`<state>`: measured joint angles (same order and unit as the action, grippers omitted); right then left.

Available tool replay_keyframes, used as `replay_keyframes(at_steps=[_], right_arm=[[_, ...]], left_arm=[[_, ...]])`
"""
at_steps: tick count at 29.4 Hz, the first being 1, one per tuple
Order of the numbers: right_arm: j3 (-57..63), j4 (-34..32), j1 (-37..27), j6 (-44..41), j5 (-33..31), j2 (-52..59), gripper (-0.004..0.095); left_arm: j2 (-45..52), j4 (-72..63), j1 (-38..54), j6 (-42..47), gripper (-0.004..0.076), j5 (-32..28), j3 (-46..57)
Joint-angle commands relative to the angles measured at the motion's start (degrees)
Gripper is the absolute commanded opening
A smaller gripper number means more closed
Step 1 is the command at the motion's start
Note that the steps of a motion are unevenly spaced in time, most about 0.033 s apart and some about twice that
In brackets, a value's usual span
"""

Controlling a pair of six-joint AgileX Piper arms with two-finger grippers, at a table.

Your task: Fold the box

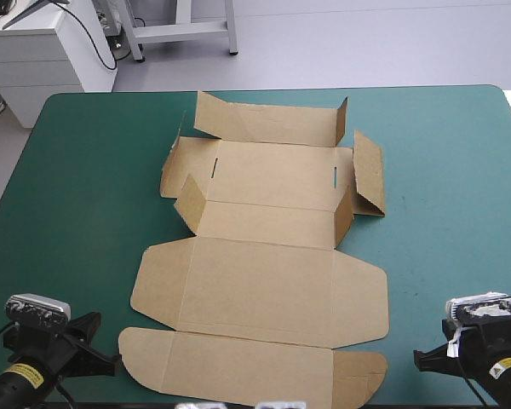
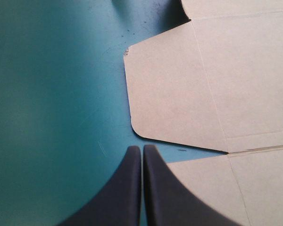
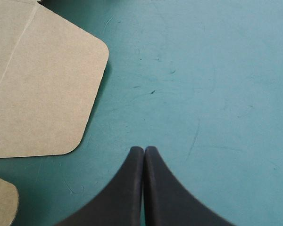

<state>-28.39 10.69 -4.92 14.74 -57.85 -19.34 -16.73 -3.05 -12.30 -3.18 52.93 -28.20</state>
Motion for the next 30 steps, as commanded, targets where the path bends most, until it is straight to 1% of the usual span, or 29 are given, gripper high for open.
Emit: replay_keyframes(at_steps=[1,8,11,14,17,22,30], right_arm=[[-1.72,0.48,0.18,0.28,3.24,-0.72,-0.0021],[-2.5,0.48,0.18,0.28,3.35,-0.82,-0.002],[-4.77,0.48,0.18,0.28,2.56,-1.3,-0.0019],[-9.19,0.48,0.18,-0.6,0.74,-4.24,-0.0019],[-14.89,0.93,0.18,-1.27,-1.75,-9.32,-0.0019],[-26.29,6.07,0.18,-0.35,-4.3,-20.02,-0.0019],[-42.54,7.73,0.18,0.32,-10.5,-38.09,-0.0018]], left_arm=[[-0.59,-0.64,-0.07,0.48,-0.0008,-3.91,-1.27],[-0.59,-0.64,-0.07,0.48,-0.0008,-3.91,-1.27],[-0.59,-0.64,-0.07,0.48,-0.0008,-4.14,-1.27],[-0.59,-0.64,-0.07,0.48,-0.0008,-4.28,-1.27],[-0.59,-0.64,-0.07,0.48,-0.0008,-4.28,-1.27],[-0.59,-0.64,-0.07,0.48,-0.0008,-4.28,-1.27],[-0.59,-0.64,-0.07,0.48,-0.0008,-4.28,-1.27]])
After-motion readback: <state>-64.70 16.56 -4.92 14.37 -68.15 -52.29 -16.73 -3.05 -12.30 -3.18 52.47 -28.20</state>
